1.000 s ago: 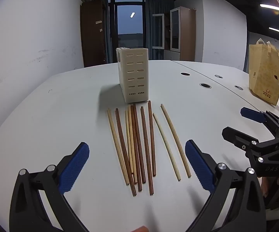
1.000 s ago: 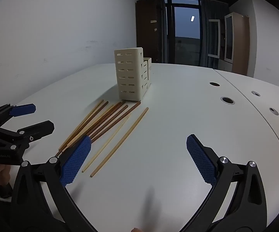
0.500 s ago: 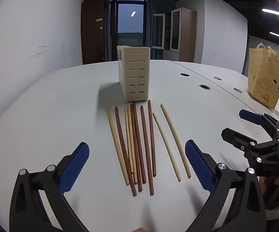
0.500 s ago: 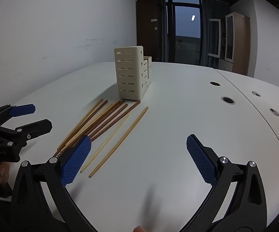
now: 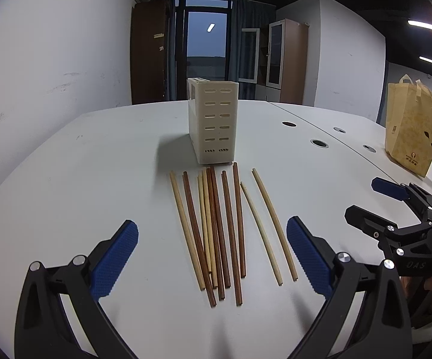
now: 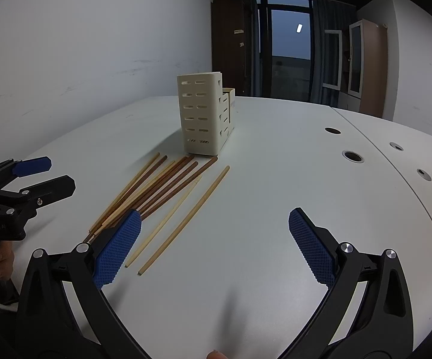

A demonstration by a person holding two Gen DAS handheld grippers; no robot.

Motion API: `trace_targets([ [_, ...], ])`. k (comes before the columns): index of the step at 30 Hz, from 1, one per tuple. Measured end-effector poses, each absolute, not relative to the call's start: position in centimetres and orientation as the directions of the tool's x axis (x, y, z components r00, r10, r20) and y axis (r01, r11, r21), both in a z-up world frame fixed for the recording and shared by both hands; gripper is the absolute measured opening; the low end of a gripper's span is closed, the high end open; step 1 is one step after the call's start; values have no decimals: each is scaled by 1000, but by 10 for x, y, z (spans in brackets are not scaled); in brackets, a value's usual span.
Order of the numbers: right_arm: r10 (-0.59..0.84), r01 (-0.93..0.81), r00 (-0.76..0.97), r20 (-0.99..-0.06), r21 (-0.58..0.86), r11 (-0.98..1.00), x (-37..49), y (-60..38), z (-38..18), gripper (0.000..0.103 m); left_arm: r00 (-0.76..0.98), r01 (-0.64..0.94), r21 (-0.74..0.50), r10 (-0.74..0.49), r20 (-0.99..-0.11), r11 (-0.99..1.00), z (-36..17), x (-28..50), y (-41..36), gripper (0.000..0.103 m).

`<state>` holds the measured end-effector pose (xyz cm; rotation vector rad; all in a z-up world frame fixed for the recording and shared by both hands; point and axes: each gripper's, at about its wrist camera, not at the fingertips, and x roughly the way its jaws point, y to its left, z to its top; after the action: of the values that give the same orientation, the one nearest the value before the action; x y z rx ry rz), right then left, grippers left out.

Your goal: Organize utensils

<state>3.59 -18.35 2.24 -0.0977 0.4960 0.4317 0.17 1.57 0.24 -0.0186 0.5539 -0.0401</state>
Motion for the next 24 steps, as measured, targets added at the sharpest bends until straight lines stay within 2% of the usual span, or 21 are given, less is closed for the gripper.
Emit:
trace_targets([
  [3,376,-424,792,-481,10,906,36,-182,22,95,836,33,-26,-42,-547,999,-1,4,17,98],
  [24,368,-419,788,-493,7,908,37,-181,22,95,839,55,-45,-70,-540,998,0,2,18,98],
])
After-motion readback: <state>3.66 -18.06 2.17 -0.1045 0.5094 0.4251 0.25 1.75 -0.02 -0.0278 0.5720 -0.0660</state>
